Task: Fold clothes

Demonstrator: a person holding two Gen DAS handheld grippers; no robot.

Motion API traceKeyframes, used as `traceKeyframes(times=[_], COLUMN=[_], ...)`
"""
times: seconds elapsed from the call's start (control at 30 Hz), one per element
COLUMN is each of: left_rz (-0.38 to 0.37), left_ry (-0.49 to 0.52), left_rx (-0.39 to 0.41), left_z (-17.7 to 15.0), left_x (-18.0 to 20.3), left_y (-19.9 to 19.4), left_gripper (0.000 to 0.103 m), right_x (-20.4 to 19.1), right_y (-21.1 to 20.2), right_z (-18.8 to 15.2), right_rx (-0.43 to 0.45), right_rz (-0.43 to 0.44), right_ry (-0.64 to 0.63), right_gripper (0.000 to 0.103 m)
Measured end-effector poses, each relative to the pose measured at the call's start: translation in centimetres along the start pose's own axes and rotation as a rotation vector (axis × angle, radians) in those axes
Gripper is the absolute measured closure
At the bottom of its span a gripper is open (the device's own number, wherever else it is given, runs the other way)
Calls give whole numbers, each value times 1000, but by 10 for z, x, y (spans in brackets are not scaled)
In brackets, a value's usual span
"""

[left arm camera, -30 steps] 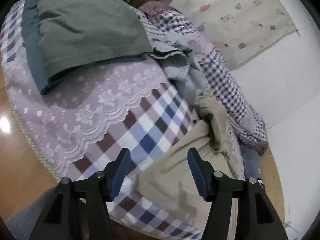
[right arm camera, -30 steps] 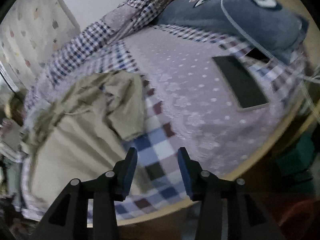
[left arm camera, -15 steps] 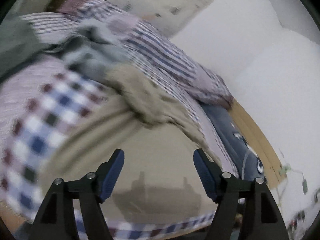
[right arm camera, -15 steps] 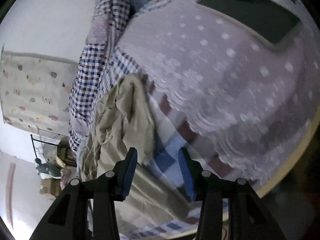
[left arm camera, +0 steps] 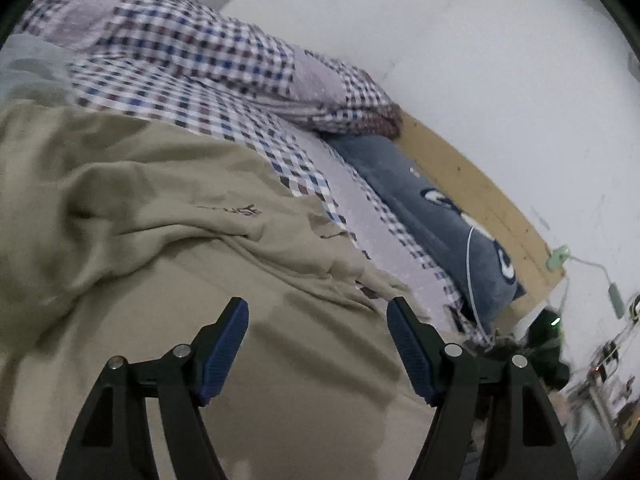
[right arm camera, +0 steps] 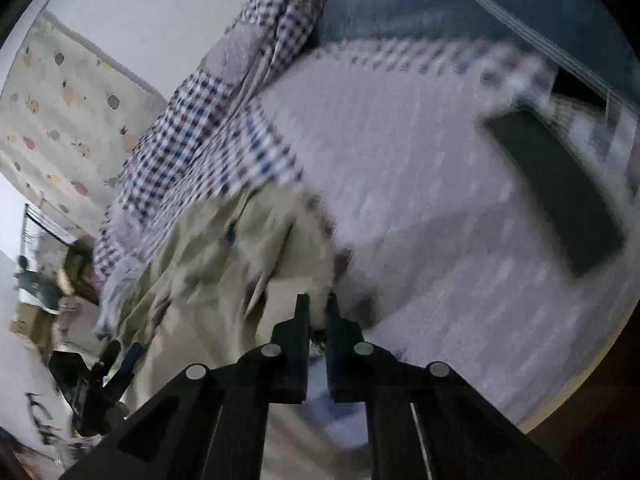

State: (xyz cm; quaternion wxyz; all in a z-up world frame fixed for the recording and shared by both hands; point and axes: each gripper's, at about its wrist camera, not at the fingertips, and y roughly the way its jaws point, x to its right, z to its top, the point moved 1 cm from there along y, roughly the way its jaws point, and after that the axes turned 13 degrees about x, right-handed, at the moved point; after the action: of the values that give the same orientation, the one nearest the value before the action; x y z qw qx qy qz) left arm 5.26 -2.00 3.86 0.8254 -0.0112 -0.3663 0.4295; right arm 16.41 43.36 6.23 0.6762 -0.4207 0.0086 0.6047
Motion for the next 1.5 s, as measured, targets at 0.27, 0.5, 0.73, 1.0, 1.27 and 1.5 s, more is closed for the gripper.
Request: traceKeyframes(times=[0.27, 0.5, 0.73, 1.0, 1.27, 1.5], left_rz=[52, 83, 101, 99, 97, 99], left_ry=[-31, 6, 25, 24, 21, 27], left_rx=[-1, 13, 13, 13, 16, 18], left_z=[-10, -15, -15, -16, -16, -17], left_x=[-9, -9, -7, -8, -9, -8], left_y=[31, 35, 39, 39, 40, 40], left_gripper=[27, 27, 27, 27, 27, 26], right_x=[50, 64, 21, -20, 53, 80], right_y=[3, 25, 64, 50, 70, 48], right_z=[107, 175, 224, 231, 151, 133], right_rx=[92, 118, 170, 310, -19, -144], right_rz=[-195, -281, -305, -275, -321, -195], right_ry=[-115, -202, -366, -571, -563, -456], right_gripper=[99, 99, 99, 99, 95, 94])
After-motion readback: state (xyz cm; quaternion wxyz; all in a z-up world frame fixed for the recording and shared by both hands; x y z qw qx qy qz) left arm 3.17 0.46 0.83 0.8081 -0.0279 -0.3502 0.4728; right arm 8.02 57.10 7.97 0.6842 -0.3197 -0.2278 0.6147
